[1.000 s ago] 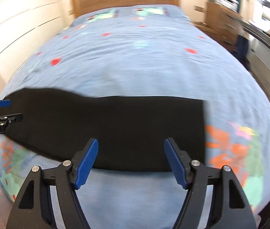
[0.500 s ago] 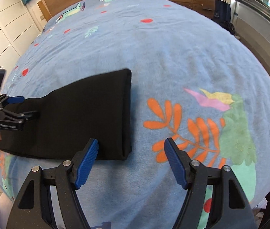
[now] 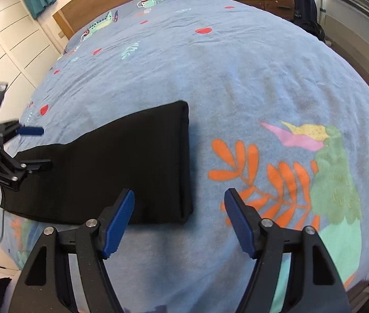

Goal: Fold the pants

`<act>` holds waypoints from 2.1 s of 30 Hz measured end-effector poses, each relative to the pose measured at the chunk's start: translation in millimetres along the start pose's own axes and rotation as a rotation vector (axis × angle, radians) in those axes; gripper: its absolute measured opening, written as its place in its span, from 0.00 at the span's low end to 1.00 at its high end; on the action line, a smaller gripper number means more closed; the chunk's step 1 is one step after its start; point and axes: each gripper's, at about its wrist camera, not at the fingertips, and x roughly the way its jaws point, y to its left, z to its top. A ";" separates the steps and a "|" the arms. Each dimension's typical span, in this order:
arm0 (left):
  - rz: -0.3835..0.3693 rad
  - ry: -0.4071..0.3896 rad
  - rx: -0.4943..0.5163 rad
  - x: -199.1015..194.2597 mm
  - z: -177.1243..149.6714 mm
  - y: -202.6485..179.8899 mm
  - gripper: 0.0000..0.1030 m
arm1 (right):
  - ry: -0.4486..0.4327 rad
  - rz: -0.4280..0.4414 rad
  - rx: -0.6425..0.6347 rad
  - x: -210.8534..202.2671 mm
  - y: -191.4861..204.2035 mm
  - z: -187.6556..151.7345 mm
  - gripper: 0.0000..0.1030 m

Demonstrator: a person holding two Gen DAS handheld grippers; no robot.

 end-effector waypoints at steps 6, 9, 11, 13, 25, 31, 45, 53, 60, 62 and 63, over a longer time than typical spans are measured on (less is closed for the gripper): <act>0.000 0.078 0.330 -12.4 46.2 -31.8 0.99 | 0.051 -0.068 0.000 -13.8 7.7 -12.9 0.83; -0.057 0.087 0.449 -19.8 68.3 -61.5 0.99 | 0.037 -0.088 0.038 -20.5 11.3 -13.4 0.80; -0.088 0.104 0.509 -11.6 93.0 -74.6 0.99 | 0.010 -0.075 0.081 -26.0 14.5 -12.3 0.72; -0.109 0.120 0.546 -4.9 107.8 -82.5 0.99 | -0.008 -0.059 0.114 -28.6 16.1 -10.4 0.71; -0.160 0.300 0.835 50.1 161.6 -131.7 0.97 | 0.024 -0.025 0.215 -10.7 -4.5 -4.3 0.12; -0.197 0.404 0.856 84.2 170.7 -134.8 0.97 | 0.049 -0.003 0.241 6.3 -10.0 -4.4 0.12; -0.211 0.534 0.859 134.8 172.8 -143.8 0.78 | 0.077 0.033 0.250 29.3 -14.8 -3.0 0.11; -0.204 0.544 0.857 155.3 165.0 -147.8 0.77 | 0.104 0.024 0.240 39.7 -9.1 -3.4 0.10; -0.183 0.565 0.862 170.1 160.7 -158.2 0.76 | 0.140 -0.016 0.238 50.0 1.6 1.7 0.00; -0.180 0.571 0.860 172.2 161.0 -159.9 0.75 | 0.153 -0.035 0.246 51.3 6.5 4.8 0.00; -0.180 0.572 0.860 172.5 161.6 -160.1 0.75 | 0.159 -0.048 0.249 52.4 9.7 7.1 0.00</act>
